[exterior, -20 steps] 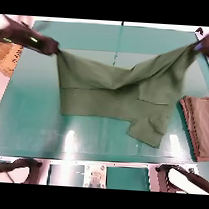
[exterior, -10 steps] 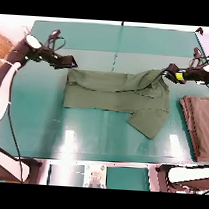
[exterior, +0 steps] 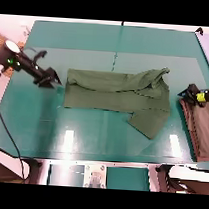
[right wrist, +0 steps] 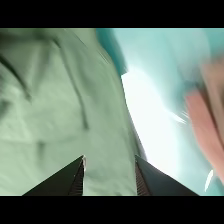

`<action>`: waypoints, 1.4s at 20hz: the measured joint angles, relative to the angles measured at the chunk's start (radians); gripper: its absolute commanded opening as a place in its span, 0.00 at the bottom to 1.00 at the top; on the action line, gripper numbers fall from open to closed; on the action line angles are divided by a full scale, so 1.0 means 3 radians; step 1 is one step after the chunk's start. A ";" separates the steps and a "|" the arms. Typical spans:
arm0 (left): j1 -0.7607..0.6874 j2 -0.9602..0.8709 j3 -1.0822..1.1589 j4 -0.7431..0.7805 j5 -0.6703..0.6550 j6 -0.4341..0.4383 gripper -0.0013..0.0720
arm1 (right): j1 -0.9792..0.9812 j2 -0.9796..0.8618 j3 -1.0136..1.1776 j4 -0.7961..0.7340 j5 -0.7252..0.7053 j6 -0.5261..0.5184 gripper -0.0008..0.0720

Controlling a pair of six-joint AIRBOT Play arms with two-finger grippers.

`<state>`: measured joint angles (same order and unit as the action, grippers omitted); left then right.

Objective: Fold the shirts.

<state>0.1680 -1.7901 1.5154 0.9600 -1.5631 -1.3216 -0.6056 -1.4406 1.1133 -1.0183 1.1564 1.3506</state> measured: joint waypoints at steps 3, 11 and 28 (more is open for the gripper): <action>-0.0042 0.0008 -0.0512 -0.0027 0.0126 -0.0006 0.83 | -0.0069 0.0061 -0.0263 -0.0023 -0.0006 -0.0017 0.50; -0.0355 0.0010 -0.0910 -0.0289 0.0673 0.0029 0.05 | -0.0104 0.0085 -0.0448 -0.0036 -0.0121 -0.0028 0.60; -0.0383 0.0262 -0.0404 -0.0510 0.0566 0.0139 0.04 | -0.0102 -0.0212 -0.0397 0.1105 0.0347 -0.0615 0.04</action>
<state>0.0532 -1.7115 1.3941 0.8070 -1.3933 -1.2800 -0.6361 -1.5043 0.9943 -0.6868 1.2606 1.1660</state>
